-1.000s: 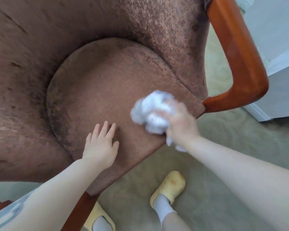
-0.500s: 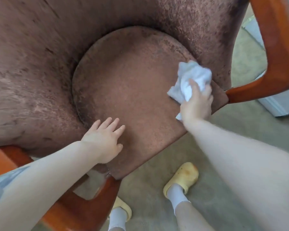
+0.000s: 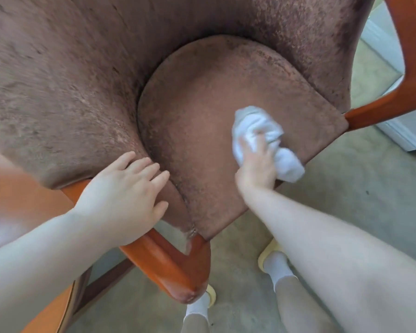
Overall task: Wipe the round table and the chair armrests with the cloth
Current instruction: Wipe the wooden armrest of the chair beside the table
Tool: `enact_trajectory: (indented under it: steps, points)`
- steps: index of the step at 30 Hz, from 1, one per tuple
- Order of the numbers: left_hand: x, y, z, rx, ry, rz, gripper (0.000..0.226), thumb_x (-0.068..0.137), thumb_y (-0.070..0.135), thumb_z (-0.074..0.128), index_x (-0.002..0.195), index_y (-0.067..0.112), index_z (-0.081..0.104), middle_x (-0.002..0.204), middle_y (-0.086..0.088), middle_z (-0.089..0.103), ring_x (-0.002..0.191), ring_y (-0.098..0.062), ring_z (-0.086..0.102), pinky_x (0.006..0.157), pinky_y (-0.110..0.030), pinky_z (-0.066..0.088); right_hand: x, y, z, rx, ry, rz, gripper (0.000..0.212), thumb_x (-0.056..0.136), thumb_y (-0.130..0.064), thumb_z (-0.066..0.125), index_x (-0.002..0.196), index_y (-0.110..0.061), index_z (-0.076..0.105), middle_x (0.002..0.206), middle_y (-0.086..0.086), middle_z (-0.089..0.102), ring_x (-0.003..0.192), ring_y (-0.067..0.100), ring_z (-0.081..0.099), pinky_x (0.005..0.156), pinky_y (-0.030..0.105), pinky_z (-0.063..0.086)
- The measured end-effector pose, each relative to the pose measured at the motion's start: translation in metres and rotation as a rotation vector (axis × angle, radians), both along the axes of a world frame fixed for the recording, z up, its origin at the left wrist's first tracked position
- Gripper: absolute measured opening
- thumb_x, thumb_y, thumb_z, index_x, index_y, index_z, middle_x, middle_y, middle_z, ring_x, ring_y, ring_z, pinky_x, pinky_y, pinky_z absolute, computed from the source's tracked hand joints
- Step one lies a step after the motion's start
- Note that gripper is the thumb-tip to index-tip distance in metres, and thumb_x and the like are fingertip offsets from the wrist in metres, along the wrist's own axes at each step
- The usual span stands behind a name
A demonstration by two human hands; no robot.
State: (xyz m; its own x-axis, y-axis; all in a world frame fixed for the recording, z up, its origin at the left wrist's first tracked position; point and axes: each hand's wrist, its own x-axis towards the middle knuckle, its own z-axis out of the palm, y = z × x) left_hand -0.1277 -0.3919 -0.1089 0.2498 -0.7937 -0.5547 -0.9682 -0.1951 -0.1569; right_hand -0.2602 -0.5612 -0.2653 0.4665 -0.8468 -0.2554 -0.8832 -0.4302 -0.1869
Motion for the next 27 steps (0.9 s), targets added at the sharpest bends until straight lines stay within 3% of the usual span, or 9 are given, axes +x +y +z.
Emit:
enact_trajectory:
  steps: [2,5,11,13,16,20,23,25,27]
  points:
    - [0.000,0.004,0.009,-0.126,0.041,0.007,0.057,0.089,0.047,0.035,0.138,0.021,0.049,0.138,-0.004,0.054,0.132,-0.022,0.046,0.113,-0.043,0.025,-0.015,0.058,-0.003,-0.073,-0.120,0.425,0.062,0.080,-0.011,0.064,0.132,-0.037,0.045,0.147,0.006,0.035,0.128,0.033,0.040,0.076,0.033,0.053]
    - [0.003,0.015,0.010,-0.229,0.098,-0.065,0.045,0.086,0.039,0.040,0.113,0.018,0.069,0.111,0.001,0.071,0.109,-0.021,0.063,0.106,-0.042,0.032,-0.042,0.089,0.006,0.014,-0.073,1.018,0.057,0.064,-0.013,0.078,0.112,-0.039,0.063,0.129,-0.004,0.058,0.093,0.018,0.062,0.041,0.021,0.042]
    - [0.002,0.048,0.008,-0.411,0.150,-0.159,0.038,0.095,0.033,0.036,0.091,0.023,0.072,0.097,0.008,0.071,0.099,-0.019,0.064,0.102,-0.039,0.031,-0.064,0.050,0.015,-0.027,0.060,1.420,0.024,0.074,-0.019,0.070,0.095,-0.031,0.070,0.118,-0.009,0.062,0.105,0.017,0.059,0.059,0.027,0.053]
    - [0.003,0.058,0.005,-0.486,0.167,-0.151,0.037,0.096,0.033,0.036,0.089,0.023,0.071,0.096,0.008,0.070,0.097,-0.020,0.063,0.103,-0.037,0.031,-0.048,0.053,0.021,0.116,-0.013,1.040,0.031,0.078,-0.006,0.060,0.100,-0.026,0.065,0.124,-0.005,0.056,0.114,0.022,0.051,0.064,0.038,0.053]
    - [0.001,0.069,0.000,-0.598,0.172,-0.094,0.032,0.096,0.032,0.040,0.088,0.025,0.070,0.096,0.010,0.068,0.100,-0.019,0.061,0.109,-0.036,0.026,-0.020,0.094,0.028,0.097,-0.249,0.242,0.048,0.073,0.003,0.058,0.102,-0.035,0.065,0.133,-0.010,0.050,0.110,0.022,0.046,0.063,0.034,0.048]
    - [-0.004,0.073,-0.005,-0.682,0.131,-0.065,0.030,0.095,0.030,0.043,0.081,0.027,0.070,0.093,0.011,0.067,0.100,-0.018,0.060,0.111,-0.034,0.022,-0.047,0.130,0.022,0.170,-0.075,0.607,0.054,0.085,-0.003,0.053,0.122,-0.043,0.054,0.140,-0.015,0.039,0.120,0.020,0.042,0.068,0.031,0.049]
    - [-0.003,0.071,-0.005,-0.703,0.127,-0.098,0.031,0.097,0.030,0.041,0.081,0.030,0.068,0.099,0.012,0.067,0.107,-0.019,0.057,0.111,-0.036,0.021,-0.045,0.083,0.044,0.269,-0.013,0.317,0.048,0.080,-0.009,0.052,0.111,-0.044,0.062,0.127,-0.015,0.053,0.117,0.015,0.052,0.069,0.028,0.046]
    - [-0.004,0.072,-0.005,-0.704,0.137,-0.105,0.031,0.097,0.031,0.040,0.086,0.030,0.068,0.113,0.011,0.065,0.121,-0.019,0.051,0.113,-0.039,0.018,-0.024,0.063,0.080,0.501,-0.337,-0.214,0.048,0.069,-0.003,0.053,0.100,-0.035,0.070,0.102,-0.009,0.068,0.095,0.018,0.063,0.068,0.024,0.050]
    - [-0.007,0.073,-0.005,-0.704,0.081,-0.078,0.032,0.097,0.033,0.039,0.110,0.027,0.066,0.141,0.004,0.051,0.137,-0.022,0.035,0.116,-0.045,0.012,-0.003,0.074,0.121,0.774,-0.773,-0.468,0.048,0.056,-0.003,0.053,0.093,-0.028,0.071,0.083,-0.011,0.069,0.079,0.008,0.063,0.059,0.013,0.047]
